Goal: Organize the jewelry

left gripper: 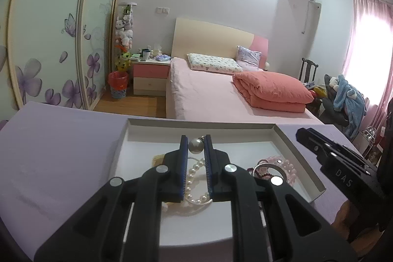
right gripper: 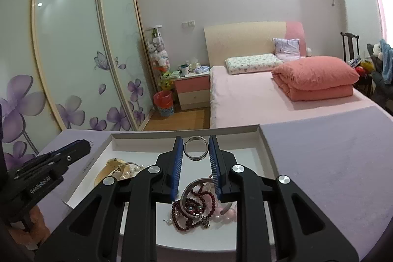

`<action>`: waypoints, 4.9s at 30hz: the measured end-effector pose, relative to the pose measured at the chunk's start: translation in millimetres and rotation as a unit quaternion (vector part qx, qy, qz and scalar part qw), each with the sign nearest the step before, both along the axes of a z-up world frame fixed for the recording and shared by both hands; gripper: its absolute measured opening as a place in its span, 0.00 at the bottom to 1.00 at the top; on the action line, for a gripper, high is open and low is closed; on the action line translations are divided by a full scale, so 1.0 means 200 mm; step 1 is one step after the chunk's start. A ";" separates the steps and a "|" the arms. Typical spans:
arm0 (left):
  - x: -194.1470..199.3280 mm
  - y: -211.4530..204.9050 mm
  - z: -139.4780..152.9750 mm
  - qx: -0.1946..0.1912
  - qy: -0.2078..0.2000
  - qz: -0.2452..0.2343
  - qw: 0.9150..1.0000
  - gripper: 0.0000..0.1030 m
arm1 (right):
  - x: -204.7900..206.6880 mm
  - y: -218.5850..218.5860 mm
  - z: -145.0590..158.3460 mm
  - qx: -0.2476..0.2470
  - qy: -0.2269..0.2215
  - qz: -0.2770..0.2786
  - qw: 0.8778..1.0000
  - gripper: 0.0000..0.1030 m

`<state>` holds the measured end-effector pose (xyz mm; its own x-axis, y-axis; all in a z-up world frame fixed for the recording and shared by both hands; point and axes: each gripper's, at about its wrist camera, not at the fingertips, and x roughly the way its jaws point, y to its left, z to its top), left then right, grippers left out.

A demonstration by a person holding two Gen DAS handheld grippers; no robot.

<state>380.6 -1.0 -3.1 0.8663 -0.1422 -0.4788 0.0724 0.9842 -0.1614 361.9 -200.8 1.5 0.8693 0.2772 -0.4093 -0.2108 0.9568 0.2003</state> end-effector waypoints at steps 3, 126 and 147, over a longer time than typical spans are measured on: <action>0.04 -0.02 -0.03 -0.004 0.007 -0.004 1.000 0.14 | 0.00 -0.01 -0.01 0.009 0.001 0.001 1.000 0.51; -1.80 0.10 0.02 0.033 -0.083 0.065 0.994 0.96 | -1.54 -0.04 -0.04 -0.041 -0.088 -0.057 0.994 0.98; -1.81 0.10 0.02 0.028 -0.088 0.064 0.994 0.96 | -1.55 -0.04 -0.05 -0.038 -0.085 -0.057 0.994 0.98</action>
